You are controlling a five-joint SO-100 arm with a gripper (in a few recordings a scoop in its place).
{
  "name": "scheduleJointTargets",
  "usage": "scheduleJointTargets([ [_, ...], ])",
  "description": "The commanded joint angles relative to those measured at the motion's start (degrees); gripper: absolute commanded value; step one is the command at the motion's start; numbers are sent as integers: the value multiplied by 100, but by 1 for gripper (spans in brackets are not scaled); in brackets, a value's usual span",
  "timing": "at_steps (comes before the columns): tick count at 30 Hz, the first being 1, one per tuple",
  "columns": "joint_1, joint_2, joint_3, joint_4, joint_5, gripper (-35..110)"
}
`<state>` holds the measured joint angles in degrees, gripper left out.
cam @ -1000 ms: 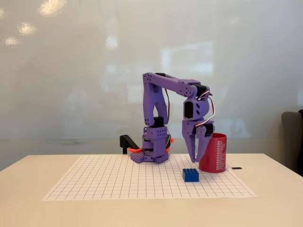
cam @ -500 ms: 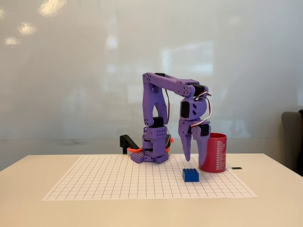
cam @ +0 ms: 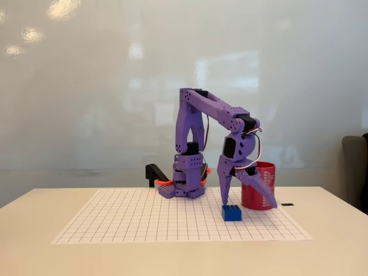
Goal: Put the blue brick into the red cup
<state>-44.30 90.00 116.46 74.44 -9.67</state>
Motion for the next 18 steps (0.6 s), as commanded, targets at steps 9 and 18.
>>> scheduleJointTargets([
  [9,220,202,62,-105,-193,58],
  [18,457,202,70,-35,-448,62],
])
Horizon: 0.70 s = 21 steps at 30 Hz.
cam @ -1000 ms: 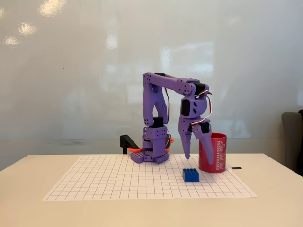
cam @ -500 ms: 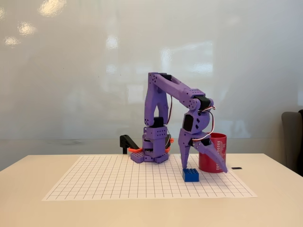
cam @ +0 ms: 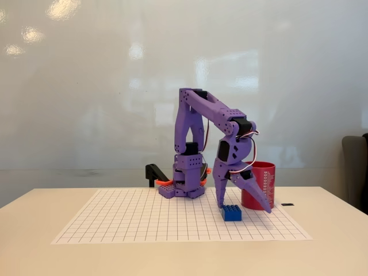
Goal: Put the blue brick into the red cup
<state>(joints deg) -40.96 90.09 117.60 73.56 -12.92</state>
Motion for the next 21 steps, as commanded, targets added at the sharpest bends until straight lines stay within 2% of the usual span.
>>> scheduleJointTargets([
  [1,211,167,-53,44,-158,63],
  [8,668,44,202,-229,-466,62],
  [12,642,70,237,-255,-483,54],
  [16,431,18,281,-237,-624,28],
  [19,325,-114,290,-185,-606,16],
  [21,290,-149,290,-185,-580,14],
])
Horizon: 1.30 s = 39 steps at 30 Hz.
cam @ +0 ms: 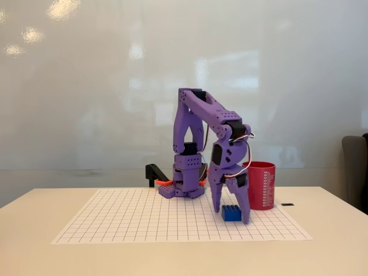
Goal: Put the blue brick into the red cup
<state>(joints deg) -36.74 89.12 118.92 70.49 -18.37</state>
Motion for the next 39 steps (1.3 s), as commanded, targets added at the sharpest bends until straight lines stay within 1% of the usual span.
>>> scheduleJointTargets([
  [1,-149,-62,149,114,0,14],
  [2,-176,-62,132,97,9,0],
  [10,-167,-79,0,62,62,0],
  [12,-220,-44,-9,105,-88,12],
  [13,-255,-35,-9,114,-114,21],
  [14,-290,-9,-53,114,-123,34],
  [15,-299,44,-114,114,-123,40],
  [17,-334,308,-299,220,-114,45],
  [21,-800,967,-475,554,-510,46],
  [26,-1318,1063,-413,905,-879,47],
  [30,-1626,1037,44,729,-896,47],
  [35,-1556,791,149,659,-923,47],
  [39,-1292,738,255,633,-1169,47],
])
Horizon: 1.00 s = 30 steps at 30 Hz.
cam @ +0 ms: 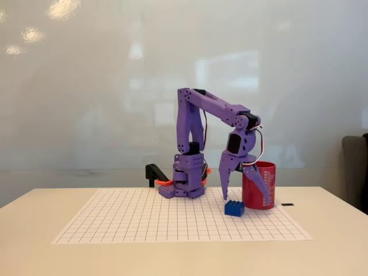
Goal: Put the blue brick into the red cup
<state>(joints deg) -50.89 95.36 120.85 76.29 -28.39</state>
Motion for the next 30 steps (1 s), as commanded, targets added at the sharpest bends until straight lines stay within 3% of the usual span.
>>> scheduleJointTargets([
  [1,237,105,70,53,-255,47],
  [4,554,211,246,-70,-439,43],
  [7,809,272,510,-369,-185,29],
  [11,949,378,905,-624,-114,26],
  [13,949,413,967,-659,-114,13],
  [14,940,413,967,-659,-114,0],
  [24,940,334,659,-729,18,0],
  [30,1389,272,-1195,176,-721,-1],
])
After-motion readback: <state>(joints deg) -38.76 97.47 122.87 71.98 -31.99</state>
